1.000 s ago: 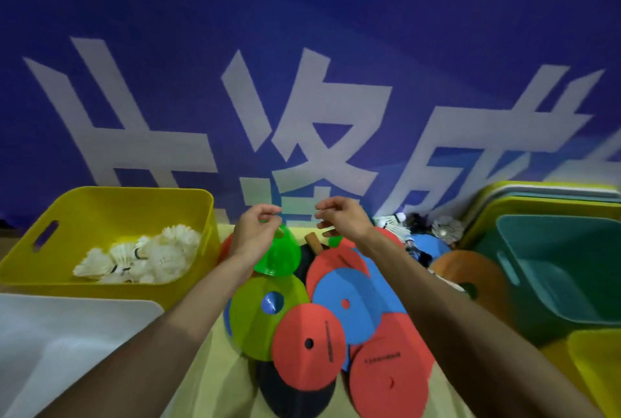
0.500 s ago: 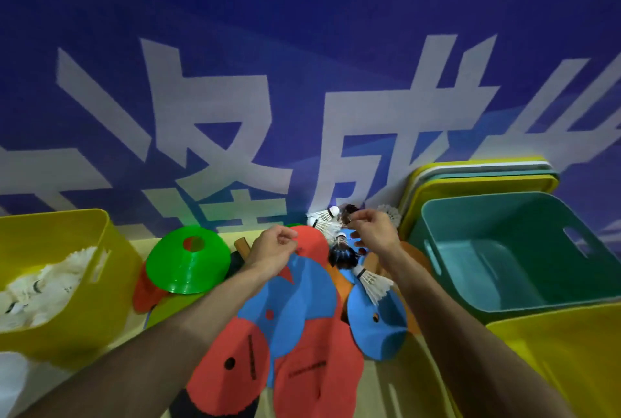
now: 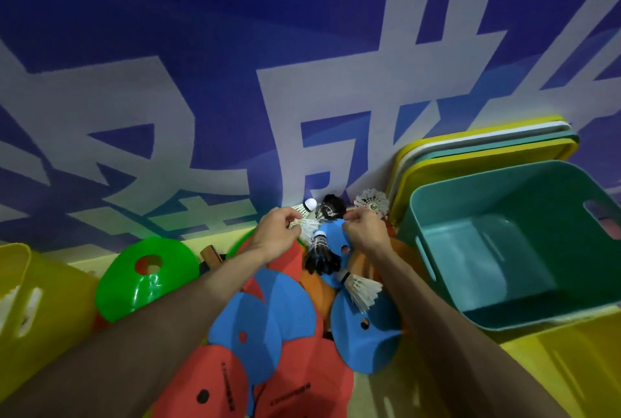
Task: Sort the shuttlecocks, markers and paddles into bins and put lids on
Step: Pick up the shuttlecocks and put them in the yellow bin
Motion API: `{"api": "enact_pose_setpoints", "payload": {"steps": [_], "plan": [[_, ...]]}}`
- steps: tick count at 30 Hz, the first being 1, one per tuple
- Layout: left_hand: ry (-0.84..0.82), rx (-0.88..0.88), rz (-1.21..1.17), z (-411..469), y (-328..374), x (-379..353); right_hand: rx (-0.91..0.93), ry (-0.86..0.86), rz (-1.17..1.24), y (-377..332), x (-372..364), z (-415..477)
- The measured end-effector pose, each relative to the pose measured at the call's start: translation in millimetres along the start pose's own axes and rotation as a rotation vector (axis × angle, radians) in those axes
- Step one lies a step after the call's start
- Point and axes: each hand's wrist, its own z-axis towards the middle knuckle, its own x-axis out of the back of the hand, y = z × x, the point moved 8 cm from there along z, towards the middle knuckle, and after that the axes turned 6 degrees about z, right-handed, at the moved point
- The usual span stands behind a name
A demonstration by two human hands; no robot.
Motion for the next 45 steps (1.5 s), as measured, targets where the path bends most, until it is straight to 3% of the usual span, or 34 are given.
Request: {"api": "enact_pose_setpoints", "payload": {"steps": [5, 10, 19, 25, 32, 39, 45], "plan": [[-0.139, -0.070, 0.240, 30, -7, -24, 0.021, 0.001, -0.062, 7, -18, 25], [-0.163, -0.121, 0.480, 41, -7, -33, 0.070, -0.022, -0.193, 11, -37, 42], [-0.210, -0.138, 0.590, 53, 1, -35, 0.159, 0.054, -0.287, -1, -48, 52], [-0.112, -0.176, 0.455, 46, 8, -18, 0.185, 0.172, -0.188, -13, -22, 40], [0.130, -0.170, 0.139, 23, 23, 38, 0.148, 0.237, 0.091, -28, 0, 22], [0.266, -0.036, -0.259, -20, 2, 97, 0.219, 0.171, 0.178, -74, 0, -16], [0.323, -0.018, -0.441, -78, -31, 149, 0.345, 0.099, 0.185, -130, -19, -68]]}}
